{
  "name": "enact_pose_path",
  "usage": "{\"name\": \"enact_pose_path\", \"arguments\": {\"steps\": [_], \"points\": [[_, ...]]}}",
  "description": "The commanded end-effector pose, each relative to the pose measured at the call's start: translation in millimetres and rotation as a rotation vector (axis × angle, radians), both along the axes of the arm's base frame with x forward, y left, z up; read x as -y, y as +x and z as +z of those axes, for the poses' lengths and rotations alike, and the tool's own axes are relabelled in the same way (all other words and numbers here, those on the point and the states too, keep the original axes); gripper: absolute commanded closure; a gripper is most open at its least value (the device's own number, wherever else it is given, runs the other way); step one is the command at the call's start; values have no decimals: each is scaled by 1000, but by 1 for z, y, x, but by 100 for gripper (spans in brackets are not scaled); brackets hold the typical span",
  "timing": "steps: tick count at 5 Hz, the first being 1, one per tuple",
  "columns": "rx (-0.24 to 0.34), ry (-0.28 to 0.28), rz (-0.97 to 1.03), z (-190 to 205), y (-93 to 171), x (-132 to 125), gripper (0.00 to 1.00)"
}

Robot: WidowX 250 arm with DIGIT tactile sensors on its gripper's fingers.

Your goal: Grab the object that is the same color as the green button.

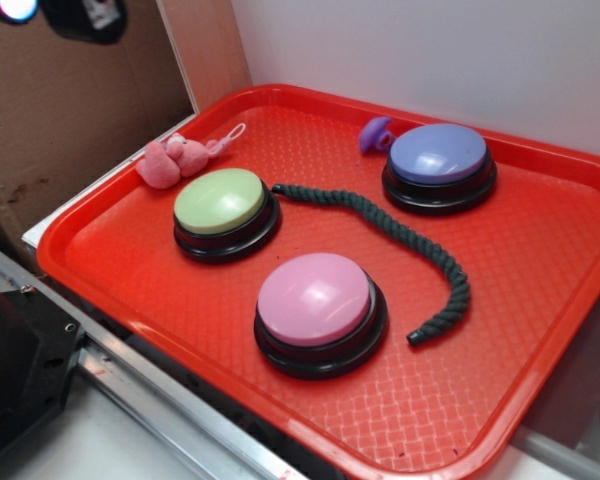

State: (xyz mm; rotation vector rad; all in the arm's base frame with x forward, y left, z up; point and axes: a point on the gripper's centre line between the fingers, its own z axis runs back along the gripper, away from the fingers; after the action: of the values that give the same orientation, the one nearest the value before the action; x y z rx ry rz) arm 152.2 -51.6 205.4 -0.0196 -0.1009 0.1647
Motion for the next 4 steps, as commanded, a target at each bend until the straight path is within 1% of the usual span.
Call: {"name": "enact_pose_path", "arguments": {"steps": [1,2,3,4], "points": [[189,-143,350,-38,68,37,0],[252,-132,472,-64,96,51,0],[245,-161,429,-106,131,75,0],[213,-154,406,-132,147,88,0]]}}
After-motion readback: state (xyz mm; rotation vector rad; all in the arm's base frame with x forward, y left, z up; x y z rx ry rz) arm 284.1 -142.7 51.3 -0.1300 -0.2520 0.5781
